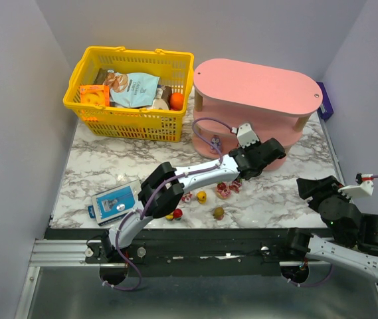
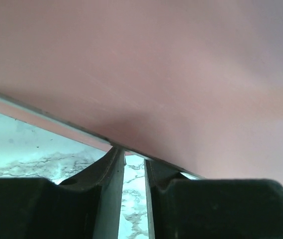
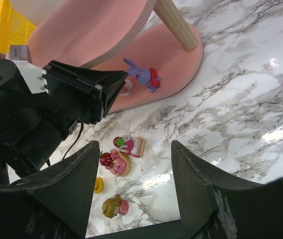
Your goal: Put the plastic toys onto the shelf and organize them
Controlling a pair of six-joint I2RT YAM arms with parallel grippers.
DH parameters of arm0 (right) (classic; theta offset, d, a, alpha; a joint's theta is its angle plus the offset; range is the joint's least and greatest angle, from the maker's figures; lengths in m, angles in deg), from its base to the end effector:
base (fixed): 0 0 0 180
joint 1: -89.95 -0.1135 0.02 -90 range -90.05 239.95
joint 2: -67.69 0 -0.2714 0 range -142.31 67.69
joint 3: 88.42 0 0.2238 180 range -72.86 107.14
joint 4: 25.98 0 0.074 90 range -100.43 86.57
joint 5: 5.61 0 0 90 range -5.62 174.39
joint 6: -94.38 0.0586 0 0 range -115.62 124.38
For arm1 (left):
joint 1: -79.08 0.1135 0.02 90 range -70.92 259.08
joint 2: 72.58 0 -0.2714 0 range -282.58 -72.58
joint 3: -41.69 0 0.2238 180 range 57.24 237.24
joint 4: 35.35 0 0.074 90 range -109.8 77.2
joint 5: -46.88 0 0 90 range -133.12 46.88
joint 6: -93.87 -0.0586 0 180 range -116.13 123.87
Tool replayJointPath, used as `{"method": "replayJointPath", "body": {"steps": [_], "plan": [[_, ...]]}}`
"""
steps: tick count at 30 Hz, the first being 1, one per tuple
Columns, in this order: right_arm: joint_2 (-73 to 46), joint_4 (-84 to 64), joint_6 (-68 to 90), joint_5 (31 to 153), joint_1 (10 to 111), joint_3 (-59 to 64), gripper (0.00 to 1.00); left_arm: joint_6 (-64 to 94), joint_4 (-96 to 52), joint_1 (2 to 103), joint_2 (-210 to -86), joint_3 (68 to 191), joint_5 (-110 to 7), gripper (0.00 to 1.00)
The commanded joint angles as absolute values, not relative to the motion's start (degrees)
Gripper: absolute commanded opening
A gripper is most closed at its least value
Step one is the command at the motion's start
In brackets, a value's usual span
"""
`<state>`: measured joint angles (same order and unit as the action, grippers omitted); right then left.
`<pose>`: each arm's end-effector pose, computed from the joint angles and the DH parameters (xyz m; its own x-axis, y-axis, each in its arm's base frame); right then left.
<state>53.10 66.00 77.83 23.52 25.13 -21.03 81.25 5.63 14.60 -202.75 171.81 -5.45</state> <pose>0.0345 -0.0470 0.2954 -0.2227 0.6231 -0.7498 0.2142 0.7816 0.5859 0.2519 -0.4445 0.2417 -0.5650 -0.6093 -0.5563 -0.1633 0.7435 -0.6485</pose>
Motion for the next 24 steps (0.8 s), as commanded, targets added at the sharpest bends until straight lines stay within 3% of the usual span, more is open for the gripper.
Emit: {"method": "replayJointPath", "body": {"steps": [1, 13, 19, 24], "plan": [[54.16, 75.09, 78.03, 20.58, 25.08, -21.62, 0.67, 80.86, 4.29, 14.57, -203.81, 174.14, -4.27, 0.31], [54.51, 74.92, 77.77, 20.66, 25.08, -21.62, 0.67, 80.86, 3.76, 14.57, -202.58, 172.56, -5.76, 0.34], [53.9, 74.92, 77.94, 21.1, 25.08, -21.54, 0.68, 79.81, -0.1, 14.4, -197.75, 166.41, -6.47, 0.44], [52.93, 74.83, 78.38, 21.72, 25.08, -21.36, 0.68, 79.19, -0.9, 14.13, -195.02, 162.81, -6.73, 0.61]]}}
